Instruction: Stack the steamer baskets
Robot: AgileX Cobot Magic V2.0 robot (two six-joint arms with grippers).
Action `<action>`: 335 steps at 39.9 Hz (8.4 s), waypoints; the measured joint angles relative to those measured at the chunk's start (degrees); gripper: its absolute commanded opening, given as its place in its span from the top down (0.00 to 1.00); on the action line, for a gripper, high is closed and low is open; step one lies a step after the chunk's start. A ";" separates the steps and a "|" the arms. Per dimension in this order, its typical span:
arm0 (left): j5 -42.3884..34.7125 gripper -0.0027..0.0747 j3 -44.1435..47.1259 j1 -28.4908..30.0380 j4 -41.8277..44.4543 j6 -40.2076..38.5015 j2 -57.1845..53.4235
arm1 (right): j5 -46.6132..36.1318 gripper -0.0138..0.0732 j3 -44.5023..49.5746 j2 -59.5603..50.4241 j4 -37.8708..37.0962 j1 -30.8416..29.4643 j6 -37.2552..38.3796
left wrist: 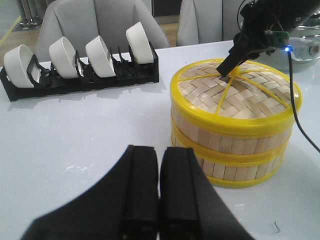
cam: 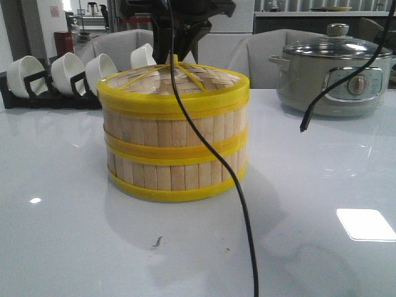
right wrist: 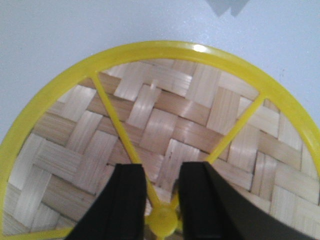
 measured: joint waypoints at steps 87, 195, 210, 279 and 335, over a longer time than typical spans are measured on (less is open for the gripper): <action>0.00 0.84 0.00 0.00 0.00 0.00 0.00 | -50.90 0.37 110.80 -93.52 -1.54 -32.65 0.00; -13.53 0.84 9.64 18.69 -3.72 -6.25 -12.90 | -54.60 0.79 116.08 -101.44 -1.54 -35.05 0.00; -21.71 0.84 27.24 19.39 -6.18 -6.25 -21.92 | -54.60 0.79 116.08 -101.44 -1.54 -35.05 0.00; -22.76 0.84 31.41 20.00 -15.46 5.70 -25.86 | -54.58 0.79 116.08 -101.44 -1.54 -35.05 0.00; -24.23 0.84 31.41 20.00 -14.93 6.33 -25.86 | -54.48 0.79 116.08 -101.44 -1.54 -35.05 0.00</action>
